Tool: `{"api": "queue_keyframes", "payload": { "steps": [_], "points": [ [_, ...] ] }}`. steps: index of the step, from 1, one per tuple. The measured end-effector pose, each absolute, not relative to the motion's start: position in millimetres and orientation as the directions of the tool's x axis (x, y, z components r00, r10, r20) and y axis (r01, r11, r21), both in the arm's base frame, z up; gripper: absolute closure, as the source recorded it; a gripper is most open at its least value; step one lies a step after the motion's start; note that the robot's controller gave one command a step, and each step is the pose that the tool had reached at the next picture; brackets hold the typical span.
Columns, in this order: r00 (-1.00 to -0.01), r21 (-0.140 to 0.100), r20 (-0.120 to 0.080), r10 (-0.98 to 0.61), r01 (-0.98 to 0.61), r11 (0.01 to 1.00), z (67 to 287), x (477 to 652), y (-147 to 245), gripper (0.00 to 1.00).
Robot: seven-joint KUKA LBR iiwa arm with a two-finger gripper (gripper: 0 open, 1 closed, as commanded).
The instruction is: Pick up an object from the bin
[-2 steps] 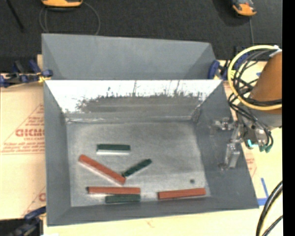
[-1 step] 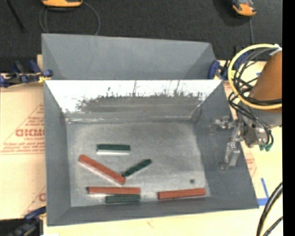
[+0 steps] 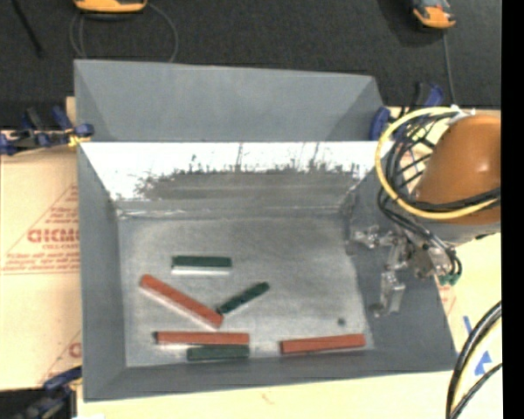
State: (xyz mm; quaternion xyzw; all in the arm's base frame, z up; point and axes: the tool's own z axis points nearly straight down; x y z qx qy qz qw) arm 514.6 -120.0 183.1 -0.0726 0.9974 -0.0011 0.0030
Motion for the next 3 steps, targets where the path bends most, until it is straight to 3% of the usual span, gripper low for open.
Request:
{"api": "queue_keyframes", "payload": {
  "steps": [1,2,3],
  "points": [
    [-0.993,0.000,-0.003,-0.122,-0.122,0.993,162.0,480.3,-39.7,0.00],
    [-0.905,-0.002,-0.004,-0.426,-0.426,0.905,160.3,491.3,-9.2,0.00],
    [-0.915,-0.003,-0.009,-0.403,-0.403,0.915,96.9,504.7,32.2,0.00]
  ]
}}
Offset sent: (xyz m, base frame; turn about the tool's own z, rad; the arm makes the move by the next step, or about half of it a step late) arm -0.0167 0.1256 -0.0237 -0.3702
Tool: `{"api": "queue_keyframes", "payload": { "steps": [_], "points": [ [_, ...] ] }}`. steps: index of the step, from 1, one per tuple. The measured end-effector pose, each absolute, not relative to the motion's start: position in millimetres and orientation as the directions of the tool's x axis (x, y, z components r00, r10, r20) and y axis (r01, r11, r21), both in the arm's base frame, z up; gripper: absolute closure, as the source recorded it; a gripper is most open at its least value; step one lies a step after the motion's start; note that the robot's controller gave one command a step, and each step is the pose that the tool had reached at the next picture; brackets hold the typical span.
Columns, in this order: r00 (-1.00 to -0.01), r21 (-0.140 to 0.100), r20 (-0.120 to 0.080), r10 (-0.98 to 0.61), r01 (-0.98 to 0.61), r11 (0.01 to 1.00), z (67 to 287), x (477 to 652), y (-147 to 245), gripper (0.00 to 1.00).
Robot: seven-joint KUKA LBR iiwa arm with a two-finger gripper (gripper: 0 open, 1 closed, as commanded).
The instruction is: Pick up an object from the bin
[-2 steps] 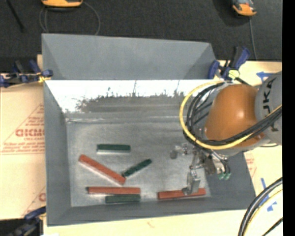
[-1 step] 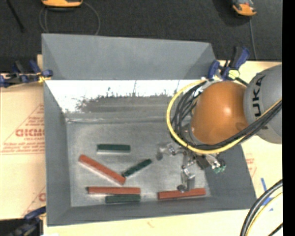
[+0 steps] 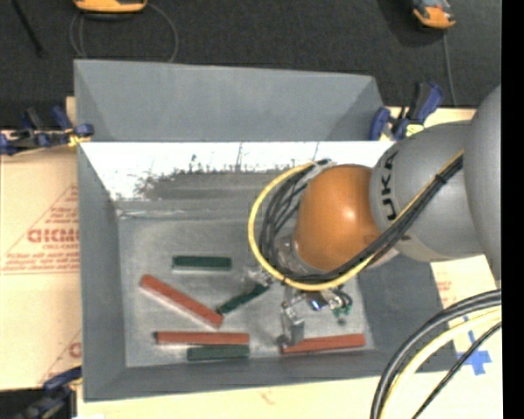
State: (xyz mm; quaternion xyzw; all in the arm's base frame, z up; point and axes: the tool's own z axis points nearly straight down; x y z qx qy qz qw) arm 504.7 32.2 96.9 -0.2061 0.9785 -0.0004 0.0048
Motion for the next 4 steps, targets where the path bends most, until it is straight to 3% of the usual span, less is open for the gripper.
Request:
{"api": "queue_keyframes", "payload": {
  "steps": [1,4],
  "points": [
    [-0.582,-0.008,-0.010,-0.813,-0.813,0.582,73.1,526.2,53.2,1.00],
    [-0.583,-0.004,-0.005,-0.813,-0.812,0.583,83.4,525.9,53.0,1.00]
  ]
}}
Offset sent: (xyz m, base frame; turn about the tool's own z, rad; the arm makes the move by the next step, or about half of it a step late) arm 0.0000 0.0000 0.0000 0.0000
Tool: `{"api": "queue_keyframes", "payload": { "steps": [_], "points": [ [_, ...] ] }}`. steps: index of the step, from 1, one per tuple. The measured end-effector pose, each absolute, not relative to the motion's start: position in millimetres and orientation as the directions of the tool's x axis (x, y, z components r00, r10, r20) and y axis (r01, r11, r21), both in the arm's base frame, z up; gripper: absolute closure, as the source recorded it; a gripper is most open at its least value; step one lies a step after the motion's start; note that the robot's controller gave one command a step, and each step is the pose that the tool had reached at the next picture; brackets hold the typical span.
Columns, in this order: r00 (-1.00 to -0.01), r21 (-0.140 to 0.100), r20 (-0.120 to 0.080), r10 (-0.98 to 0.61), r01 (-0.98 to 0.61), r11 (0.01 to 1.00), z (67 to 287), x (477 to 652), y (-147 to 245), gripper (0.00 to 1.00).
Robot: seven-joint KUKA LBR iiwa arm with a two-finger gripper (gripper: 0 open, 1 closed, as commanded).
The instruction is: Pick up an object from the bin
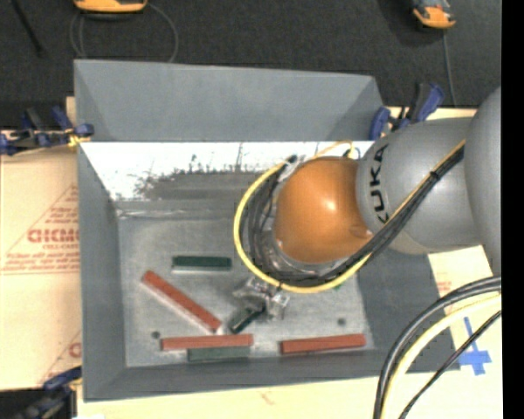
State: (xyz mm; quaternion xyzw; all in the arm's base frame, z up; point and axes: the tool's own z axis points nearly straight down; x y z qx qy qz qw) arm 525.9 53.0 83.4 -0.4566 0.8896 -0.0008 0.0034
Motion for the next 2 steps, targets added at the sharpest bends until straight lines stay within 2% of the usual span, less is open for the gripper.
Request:
{"api": "queue_keyframes", "payload": {
  "steps": [1,2],
  "points": [
    [-0.584,0.001,0.000,-0.812,-0.812,0.584,92.1,524.3,52.8,1.00],
    [-0.584,0.004,0.002,-0.812,-0.812,0.584,114.0,523.3,52.8,1.00]
  ]
}}
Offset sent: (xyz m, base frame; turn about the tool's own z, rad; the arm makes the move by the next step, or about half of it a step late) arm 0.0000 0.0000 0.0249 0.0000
